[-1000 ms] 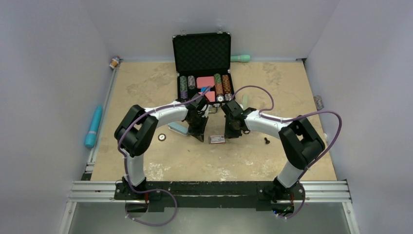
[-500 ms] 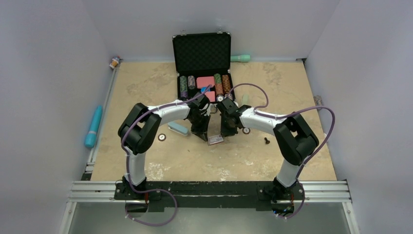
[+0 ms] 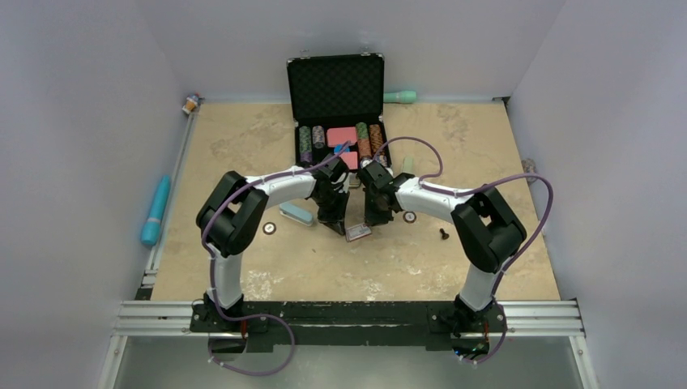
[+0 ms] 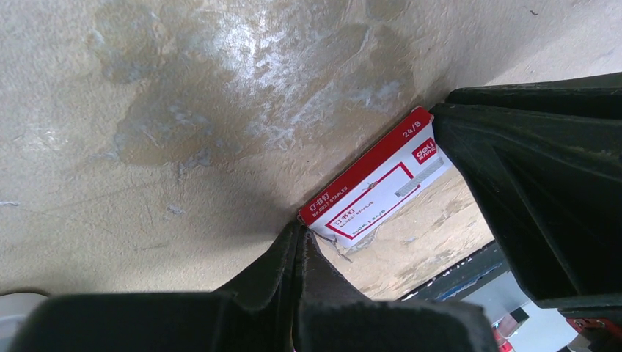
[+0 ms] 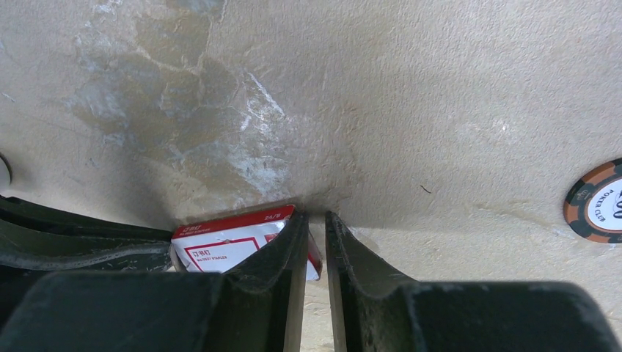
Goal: Unload the staples from the stapler
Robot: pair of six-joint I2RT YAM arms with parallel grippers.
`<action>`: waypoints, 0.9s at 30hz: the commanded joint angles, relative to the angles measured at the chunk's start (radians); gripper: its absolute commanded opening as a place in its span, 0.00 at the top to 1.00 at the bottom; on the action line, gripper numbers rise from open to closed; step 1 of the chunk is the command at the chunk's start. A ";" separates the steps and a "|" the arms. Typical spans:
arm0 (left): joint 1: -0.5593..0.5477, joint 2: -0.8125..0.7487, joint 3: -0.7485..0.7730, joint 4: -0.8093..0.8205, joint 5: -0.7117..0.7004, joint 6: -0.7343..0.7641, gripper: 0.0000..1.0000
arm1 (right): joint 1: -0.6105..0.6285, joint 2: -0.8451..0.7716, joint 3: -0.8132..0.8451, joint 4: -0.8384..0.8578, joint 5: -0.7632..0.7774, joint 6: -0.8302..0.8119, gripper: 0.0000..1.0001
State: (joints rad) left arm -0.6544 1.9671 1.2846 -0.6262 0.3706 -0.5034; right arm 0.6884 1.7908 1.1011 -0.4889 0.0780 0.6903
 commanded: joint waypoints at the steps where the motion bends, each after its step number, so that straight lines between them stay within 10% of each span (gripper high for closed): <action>1: 0.000 -0.027 0.011 0.004 -0.017 -0.004 1.00 | 0.024 0.037 -0.033 -0.033 -0.053 -0.005 0.79; 27: -0.042 -0.194 -0.237 0.170 -0.003 -0.159 1.00 | 0.032 -0.048 -0.168 -0.014 -0.024 -0.053 0.78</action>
State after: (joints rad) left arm -0.6884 1.7760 1.0443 -0.5289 0.3412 -0.6094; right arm 0.7067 1.7119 0.9932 -0.4210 0.0772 0.6682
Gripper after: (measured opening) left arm 0.010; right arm 0.221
